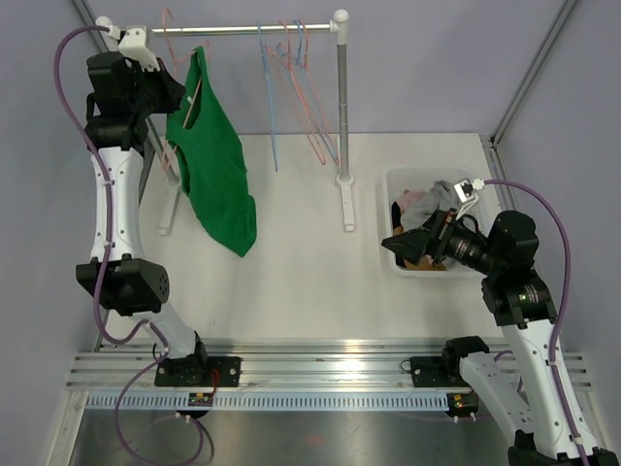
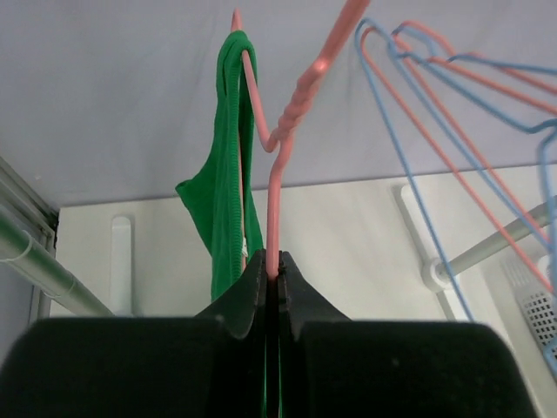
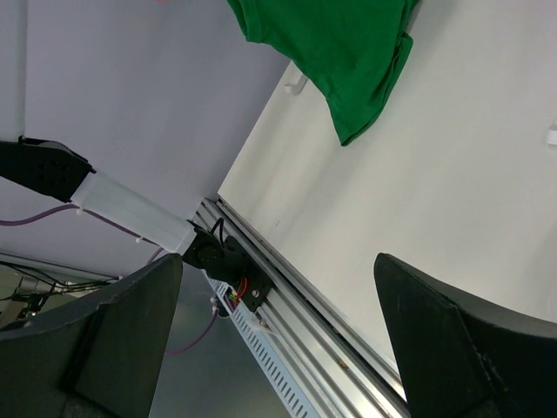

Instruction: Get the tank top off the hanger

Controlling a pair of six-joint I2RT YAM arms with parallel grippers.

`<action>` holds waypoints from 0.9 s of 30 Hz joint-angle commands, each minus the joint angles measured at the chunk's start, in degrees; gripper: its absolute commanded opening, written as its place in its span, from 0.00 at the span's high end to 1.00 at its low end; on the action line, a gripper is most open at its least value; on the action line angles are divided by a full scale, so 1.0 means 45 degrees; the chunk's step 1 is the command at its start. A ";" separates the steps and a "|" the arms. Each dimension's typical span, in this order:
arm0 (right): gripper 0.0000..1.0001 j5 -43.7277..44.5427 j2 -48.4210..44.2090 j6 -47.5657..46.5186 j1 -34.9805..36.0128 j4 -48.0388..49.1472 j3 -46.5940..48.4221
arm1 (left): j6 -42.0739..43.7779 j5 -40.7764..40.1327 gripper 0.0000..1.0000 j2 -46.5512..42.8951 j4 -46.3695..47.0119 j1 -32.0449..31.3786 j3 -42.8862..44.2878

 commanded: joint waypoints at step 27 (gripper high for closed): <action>0.00 0.2329 0.3895 0.0320 0.4209 0.3910 0.0787 | -0.3347 0.1921 1.00 -1.3270 -0.1742 -0.0710 -1.2661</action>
